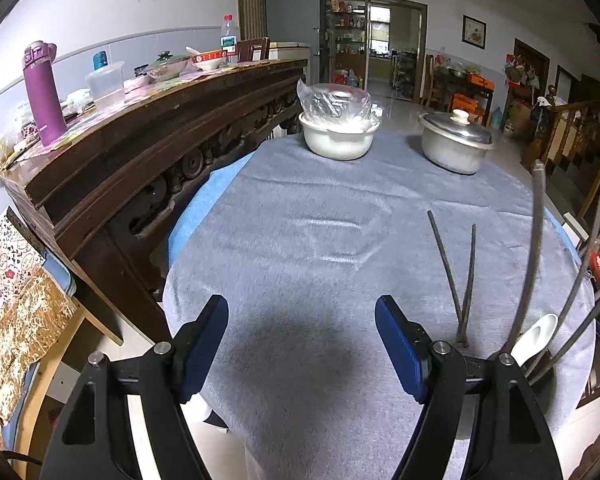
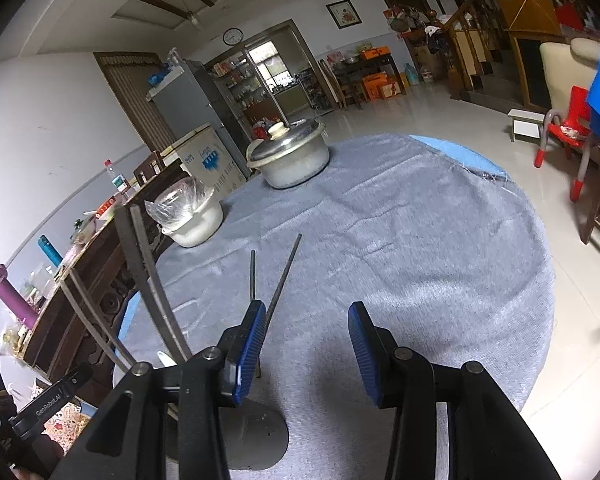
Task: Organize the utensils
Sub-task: 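Move both tools toward the last two chopsticks on the cloth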
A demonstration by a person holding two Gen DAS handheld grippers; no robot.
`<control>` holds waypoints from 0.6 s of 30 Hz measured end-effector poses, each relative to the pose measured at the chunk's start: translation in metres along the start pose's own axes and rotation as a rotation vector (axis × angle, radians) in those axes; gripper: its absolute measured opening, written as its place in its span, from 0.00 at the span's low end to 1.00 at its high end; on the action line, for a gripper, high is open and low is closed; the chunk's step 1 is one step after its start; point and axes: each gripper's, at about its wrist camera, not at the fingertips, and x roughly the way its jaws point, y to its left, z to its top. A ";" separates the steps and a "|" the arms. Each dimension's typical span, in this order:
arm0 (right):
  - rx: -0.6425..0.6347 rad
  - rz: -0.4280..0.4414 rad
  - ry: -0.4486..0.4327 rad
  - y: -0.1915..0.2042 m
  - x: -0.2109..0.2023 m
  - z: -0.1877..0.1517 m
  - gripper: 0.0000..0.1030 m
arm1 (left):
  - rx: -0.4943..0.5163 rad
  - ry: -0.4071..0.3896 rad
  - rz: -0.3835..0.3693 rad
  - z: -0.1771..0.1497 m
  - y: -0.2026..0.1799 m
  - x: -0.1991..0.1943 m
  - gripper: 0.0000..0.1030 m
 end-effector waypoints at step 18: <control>0.029 -0.024 0.067 -0.016 0.038 0.000 0.44 | -0.005 0.070 0.032 0.003 0.001 0.044 0.74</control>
